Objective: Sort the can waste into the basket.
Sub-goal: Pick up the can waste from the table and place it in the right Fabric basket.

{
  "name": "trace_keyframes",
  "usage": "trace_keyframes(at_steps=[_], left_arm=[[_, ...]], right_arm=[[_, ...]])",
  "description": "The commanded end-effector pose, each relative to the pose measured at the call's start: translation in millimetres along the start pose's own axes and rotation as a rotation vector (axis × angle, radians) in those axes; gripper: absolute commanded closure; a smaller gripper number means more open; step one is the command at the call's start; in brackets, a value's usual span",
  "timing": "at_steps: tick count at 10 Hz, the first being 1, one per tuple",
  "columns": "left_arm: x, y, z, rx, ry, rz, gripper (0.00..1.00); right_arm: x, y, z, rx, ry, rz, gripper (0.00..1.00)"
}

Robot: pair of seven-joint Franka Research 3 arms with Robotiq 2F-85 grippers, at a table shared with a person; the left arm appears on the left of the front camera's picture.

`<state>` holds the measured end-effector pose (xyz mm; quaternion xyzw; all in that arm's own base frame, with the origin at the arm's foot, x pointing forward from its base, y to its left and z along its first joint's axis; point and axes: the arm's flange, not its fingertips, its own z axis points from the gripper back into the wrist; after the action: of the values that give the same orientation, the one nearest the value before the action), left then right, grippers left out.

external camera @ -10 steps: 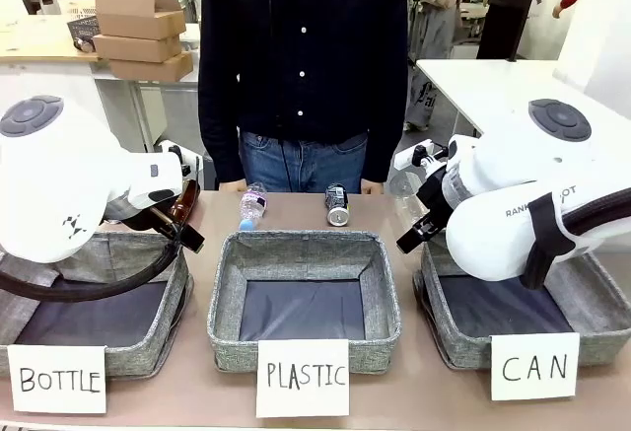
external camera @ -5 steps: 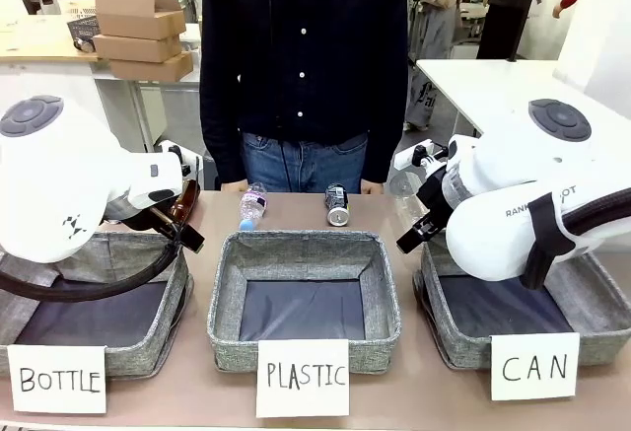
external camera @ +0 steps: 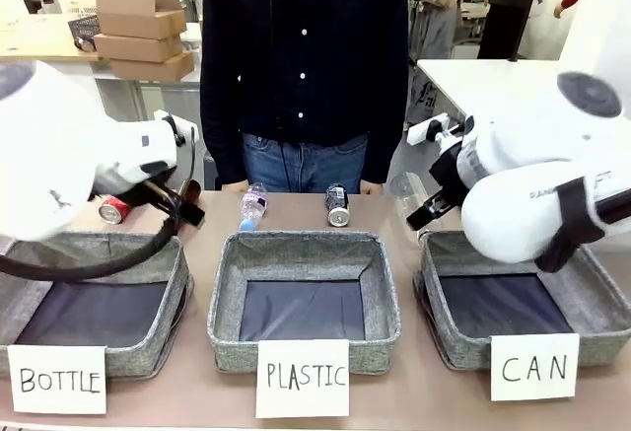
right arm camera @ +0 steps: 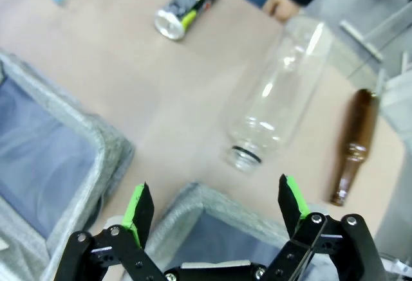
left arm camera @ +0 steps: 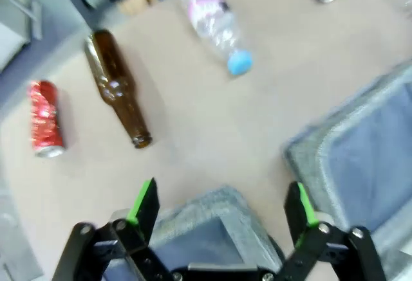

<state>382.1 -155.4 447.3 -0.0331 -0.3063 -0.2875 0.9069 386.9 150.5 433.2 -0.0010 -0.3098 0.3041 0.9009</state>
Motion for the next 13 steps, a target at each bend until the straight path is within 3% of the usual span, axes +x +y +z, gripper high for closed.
trace_keyframes(at_steps=[1, 3, 4, 5, 7, 8, 10, 11, 13], left_arm=[[-45.7, -18.0, 84.2, 0.027, 0.061, 0.013, 0.00], [-90.6, -41.4, 96.8, -0.049, 0.048, -0.082, 0.00], [-105.3, -47.8, 95.2, -0.049, 0.025, -0.076, 0.00], [-3.6, -20.4, 100.6, -0.018, 0.046, -0.044, 0.00], [-7.2, -29.1, 119.2, -0.028, 0.049, -0.062, 0.00], [-9.4, -19.9, 124.6, -0.210, -0.015, -0.069, 0.00], [-33.0, 31.2, 137.7, -0.782, -0.209, 0.125, 0.00], [-41.8, 51.2, 130.3, -0.824, -0.233, 0.273, 0.00], [-58.3, 76.2, 114.8, -0.908, -0.287, 0.438, 0.00]], right_arm=[[-17.5, 11.8, 65.0, 0.030, 0.147, -0.010, 0.00], [-49.9, 29.5, 87.5, 0.100, 0.134, 0.030, 0.00], [-60.6, 36.8, 93.7, 0.068, 0.067, 0.007, 0.00], [-9.7, 13.3, 75.7, 0.048, 0.137, 0.020, 0.00], [-11.9, 18.7, 87.2, 0.063, 0.116, -0.040, 0.00], [-18.1, 9.5, 98.8, 0.235, 0.039, -0.154, 0.00], [-50.8, -29.1, 129.6, 0.711, -0.127, -0.348, 0.00], [-66.1, -48.0, 135.4, 0.849, -0.226, -0.466, 0.00], [-87.7, -73.1, 126.6, 1.010, -0.311, -0.669, 0.00]])
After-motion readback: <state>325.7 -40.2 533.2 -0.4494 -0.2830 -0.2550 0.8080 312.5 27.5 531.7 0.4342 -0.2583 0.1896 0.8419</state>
